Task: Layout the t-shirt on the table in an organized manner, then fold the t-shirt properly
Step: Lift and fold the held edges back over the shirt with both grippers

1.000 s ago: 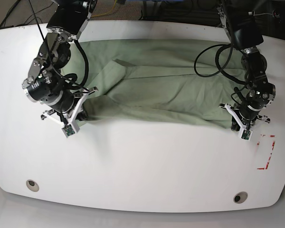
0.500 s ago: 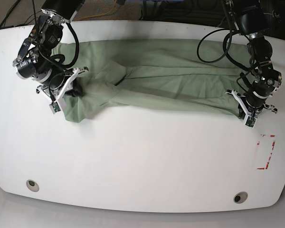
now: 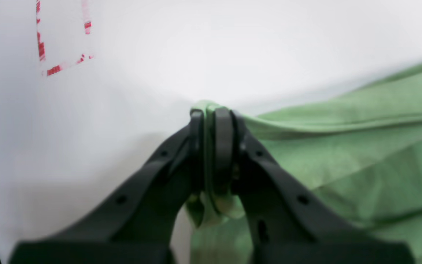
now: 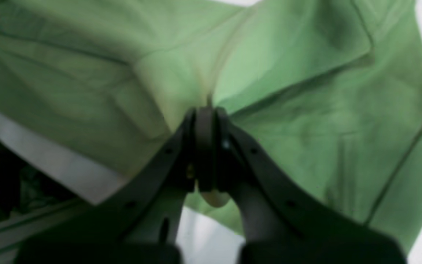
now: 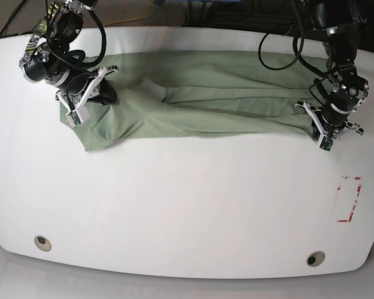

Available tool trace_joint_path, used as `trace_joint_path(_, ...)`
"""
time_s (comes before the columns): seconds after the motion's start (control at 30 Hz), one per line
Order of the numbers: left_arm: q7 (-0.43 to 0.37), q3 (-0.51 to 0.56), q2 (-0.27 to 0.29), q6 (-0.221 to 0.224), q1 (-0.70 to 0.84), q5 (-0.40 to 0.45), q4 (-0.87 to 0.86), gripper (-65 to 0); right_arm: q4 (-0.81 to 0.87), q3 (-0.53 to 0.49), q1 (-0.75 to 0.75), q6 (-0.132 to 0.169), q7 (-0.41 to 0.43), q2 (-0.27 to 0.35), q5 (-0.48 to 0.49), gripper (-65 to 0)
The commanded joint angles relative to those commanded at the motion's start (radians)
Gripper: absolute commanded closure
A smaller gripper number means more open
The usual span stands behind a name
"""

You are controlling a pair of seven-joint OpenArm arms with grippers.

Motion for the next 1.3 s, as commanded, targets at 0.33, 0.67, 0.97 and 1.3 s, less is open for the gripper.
trace_joint_path(0.33, 0.0, 0.0, -0.002, 0.0, 0.074, 0.0, 0.005, -2.9, 0.0, 0.0, -0.043, 0.0, 0.0, -0.003, 0.002, 0.0)
trace_joint_path(0.67, 0.0, 0.0, -0.02, 0.0, 0.101, 0.002, -0.002, -3.1, -0.002, 0.0, -0.048, 0.0, 0.0, 0.002, 0.002, 0.0)
trace_joint_path(0.97, 0.061, 0.0, -0.034, 0.0, 0.101, 0.003, 0.0, -20.9, -0.003, 0.0, -0.048, 0.0, 0.0, 0.009, -0.005, -8.9)
trace_joint_path(1.3, 0.068, -0.005, -0.057, 0.0, 0.103, 0.005, 0.005, -42.9, -0.003, 0.002, -0.041, -0.073, 0.0, 0.035, -0.003, -49.6)
